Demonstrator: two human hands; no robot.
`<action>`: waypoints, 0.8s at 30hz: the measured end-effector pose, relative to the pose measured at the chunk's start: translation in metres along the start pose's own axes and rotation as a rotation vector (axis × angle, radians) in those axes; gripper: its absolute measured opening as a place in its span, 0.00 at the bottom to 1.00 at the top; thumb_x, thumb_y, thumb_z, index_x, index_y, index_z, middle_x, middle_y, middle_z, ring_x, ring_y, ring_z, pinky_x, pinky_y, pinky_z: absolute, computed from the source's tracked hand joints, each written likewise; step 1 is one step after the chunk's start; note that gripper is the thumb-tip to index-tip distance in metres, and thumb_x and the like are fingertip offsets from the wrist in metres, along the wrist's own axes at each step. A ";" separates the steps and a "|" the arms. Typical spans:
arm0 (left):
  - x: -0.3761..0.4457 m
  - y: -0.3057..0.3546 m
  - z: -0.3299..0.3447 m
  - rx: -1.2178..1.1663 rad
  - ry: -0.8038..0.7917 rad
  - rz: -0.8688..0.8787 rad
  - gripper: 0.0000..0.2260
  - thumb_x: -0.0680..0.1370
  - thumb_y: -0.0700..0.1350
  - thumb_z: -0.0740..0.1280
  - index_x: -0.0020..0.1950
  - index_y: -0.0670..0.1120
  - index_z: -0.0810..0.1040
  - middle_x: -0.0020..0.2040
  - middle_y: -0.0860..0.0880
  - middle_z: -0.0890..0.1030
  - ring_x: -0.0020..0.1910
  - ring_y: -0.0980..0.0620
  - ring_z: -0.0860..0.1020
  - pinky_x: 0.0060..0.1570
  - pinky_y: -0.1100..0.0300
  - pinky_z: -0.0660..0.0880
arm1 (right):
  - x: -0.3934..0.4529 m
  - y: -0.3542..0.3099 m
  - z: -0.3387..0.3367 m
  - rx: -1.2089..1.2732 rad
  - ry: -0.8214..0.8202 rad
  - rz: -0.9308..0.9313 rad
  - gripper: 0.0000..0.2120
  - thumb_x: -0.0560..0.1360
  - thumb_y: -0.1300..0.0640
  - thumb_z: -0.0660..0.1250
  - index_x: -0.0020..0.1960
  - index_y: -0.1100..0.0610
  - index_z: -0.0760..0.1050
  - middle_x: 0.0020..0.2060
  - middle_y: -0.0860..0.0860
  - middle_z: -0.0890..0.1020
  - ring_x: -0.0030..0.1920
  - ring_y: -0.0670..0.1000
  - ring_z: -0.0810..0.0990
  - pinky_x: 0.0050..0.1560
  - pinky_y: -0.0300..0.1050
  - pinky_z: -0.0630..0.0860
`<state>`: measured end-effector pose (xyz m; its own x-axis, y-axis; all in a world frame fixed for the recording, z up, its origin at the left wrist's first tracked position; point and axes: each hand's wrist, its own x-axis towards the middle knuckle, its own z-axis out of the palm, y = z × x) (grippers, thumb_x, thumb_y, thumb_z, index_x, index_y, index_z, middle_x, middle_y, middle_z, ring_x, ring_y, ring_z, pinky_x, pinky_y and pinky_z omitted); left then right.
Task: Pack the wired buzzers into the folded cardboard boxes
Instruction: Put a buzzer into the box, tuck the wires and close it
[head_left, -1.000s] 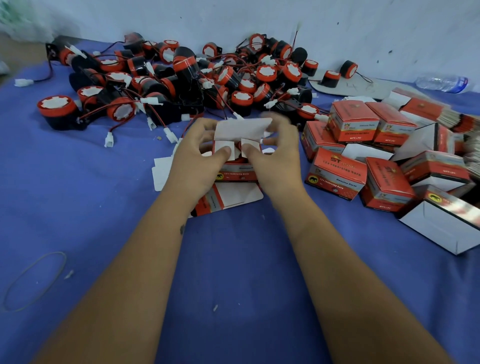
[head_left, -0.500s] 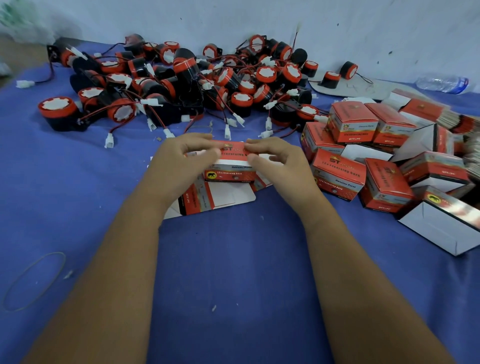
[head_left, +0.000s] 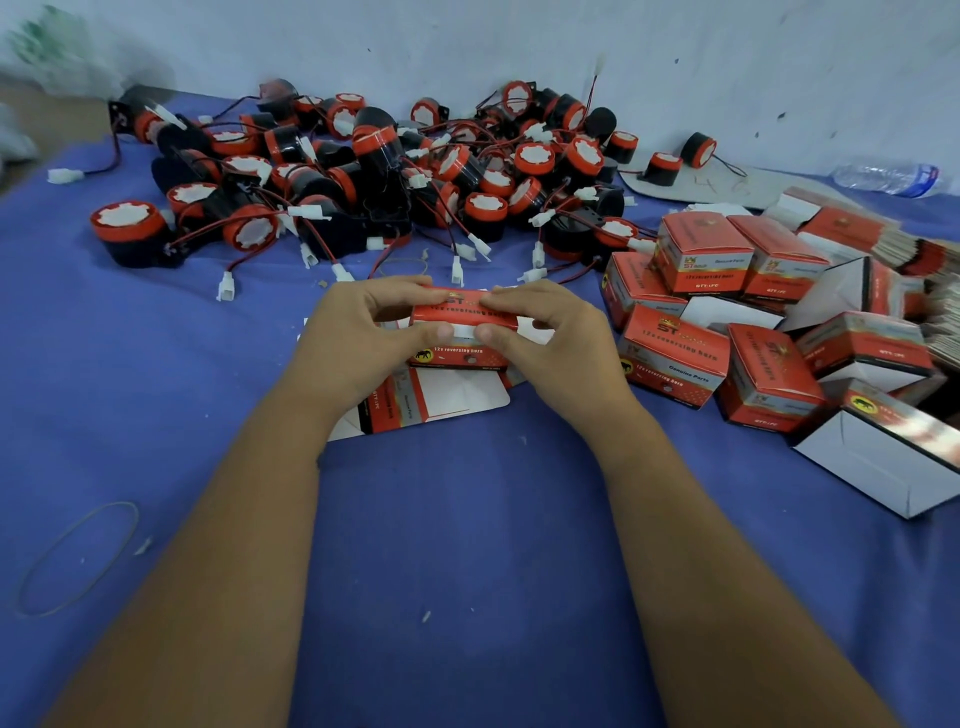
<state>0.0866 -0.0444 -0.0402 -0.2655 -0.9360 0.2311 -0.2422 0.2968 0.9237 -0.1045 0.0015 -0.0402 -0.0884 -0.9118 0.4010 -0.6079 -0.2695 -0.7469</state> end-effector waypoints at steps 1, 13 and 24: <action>0.000 0.000 0.001 -0.032 0.007 0.000 0.10 0.72 0.47 0.76 0.50 0.59 0.83 0.59 0.59 0.81 0.54 0.64 0.79 0.53 0.65 0.77 | 0.000 -0.001 0.000 0.011 0.007 0.000 0.13 0.74 0.54 0.73 0.58 0.52 0.81 0.52 0.43 0.80 0.54 0.38 0.76 0.54 0.28 0.70; 0.000 0.003 -0.002 -0.198 -0.026 -0.030 0.11 0.74 0.40 0.73 0.43 0.58 0.85 0.61 0.55 0.80 0.57 0.59 0.80 0.54 0.59 0.79 | 0.000 -0.010 0.009 0.159 0.087 0.083 0.07 0.72 0.58 0.74 0.47 0.51 0.79 0.51 0.43 0.80 0.55 0.47 0.79 0.57 0.51 0.77; -0.002 0.006 -0.005 0.096 -0.004 0.116 0.19 0.69 0.36 0.77 0.46 0.60 0.81 0.67 0.60 0.70 0.65 0.63 0.70 0.57 0.68 0.72 | -0.003 -0.004 0.006 -0.199 0.079 -0.172 0.11 0.67 0.59 0.77 0.47 0.58 0.80 0.52 0.49 0.78 0.54 0.49 0.75 0.56 0.46 0.73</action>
<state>0.0902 -0.0421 -0.0339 -0.3010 -0.8935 0.3332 -0.2975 0.4200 0.8574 -0.0968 0.0033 -0.0415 -0.0267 -0.8286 0.5592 -0.7615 -0.3455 -0.5484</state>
